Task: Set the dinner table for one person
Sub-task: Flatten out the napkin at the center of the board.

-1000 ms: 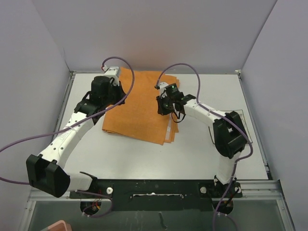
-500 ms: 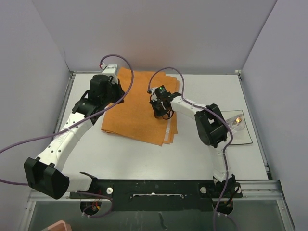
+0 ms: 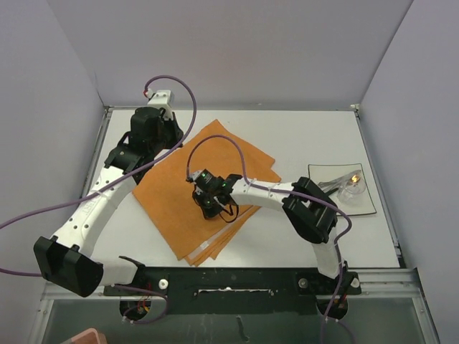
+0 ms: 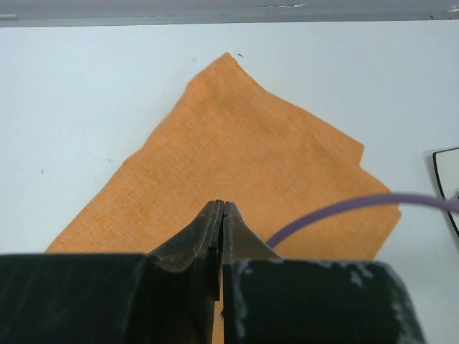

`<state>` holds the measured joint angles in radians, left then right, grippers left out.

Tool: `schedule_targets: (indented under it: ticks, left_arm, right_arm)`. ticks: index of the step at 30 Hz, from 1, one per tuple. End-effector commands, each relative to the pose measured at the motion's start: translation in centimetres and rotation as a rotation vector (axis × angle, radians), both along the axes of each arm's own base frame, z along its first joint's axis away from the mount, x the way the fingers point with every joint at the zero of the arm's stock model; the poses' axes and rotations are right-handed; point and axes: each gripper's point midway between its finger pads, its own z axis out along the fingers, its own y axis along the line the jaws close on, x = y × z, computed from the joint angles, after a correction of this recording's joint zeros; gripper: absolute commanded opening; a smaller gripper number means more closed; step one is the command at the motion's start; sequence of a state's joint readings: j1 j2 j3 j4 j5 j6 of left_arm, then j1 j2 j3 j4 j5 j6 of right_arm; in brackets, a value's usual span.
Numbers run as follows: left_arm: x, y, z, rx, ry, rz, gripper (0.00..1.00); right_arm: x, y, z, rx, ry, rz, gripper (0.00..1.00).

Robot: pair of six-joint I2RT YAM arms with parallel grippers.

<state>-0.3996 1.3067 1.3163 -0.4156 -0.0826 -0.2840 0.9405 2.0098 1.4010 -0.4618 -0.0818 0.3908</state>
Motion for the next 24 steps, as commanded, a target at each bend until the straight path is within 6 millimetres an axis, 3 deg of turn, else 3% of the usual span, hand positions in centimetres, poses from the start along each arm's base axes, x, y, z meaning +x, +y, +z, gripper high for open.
schedule_targets:
  ticks: [1,3,6,11,13,14,17,24]
  left_arm:
    - [-0.4,0.7,4.5,-0.044,-0.11,0.034,0.0]
    - [-0.7,1.0,4.3,-0.047,-0.104,0.047,0.0]
    - [-1.2,1.5,3.9,-0.049,-0.1,0.069,0.0]
    - [-1.4,2.0,1.4,-0.053,-0.053,0.11,0.0]
    - [-1.6,1.7,-0.1,-0.064,-0.015,0.108,0.0]
    - [-1.7,1.5,-0.6,-0.076,0.001,0.104,0.0]
    - [-1.9,1.1,-1.6,-0.097,0.025,0.093,0.0]
    - [-1.9,0.4,-1.7,-0.123,0.037,0.079,0.0]
  right_arm:
    - [-1.0,3.6,3.5,0.064,-0.028,0.017,0.0]
    - [1.3,3.4,5.7,0.067,-0.102,-0.003,0.0]
    - [5.7,1.6,10.3,0.122,-0.215,-0.067,0.0]
    - [11.7,-4.7,16.2,0.031,-0.493,-0.141,0.0]
    - [13.0,-7.5,16.4,-0.059,-0.561,-0.146,0.0]
    - [13.5,-8.8,16.0,-0.105,-0.566,-0.146,0.1]
    - [14.2,-12.8,14.8,-0.195,-0.547,-0.18,0.63]
    - [15.5,-19.4,12.6,-0.296,-0.519,-0.308,0.83]
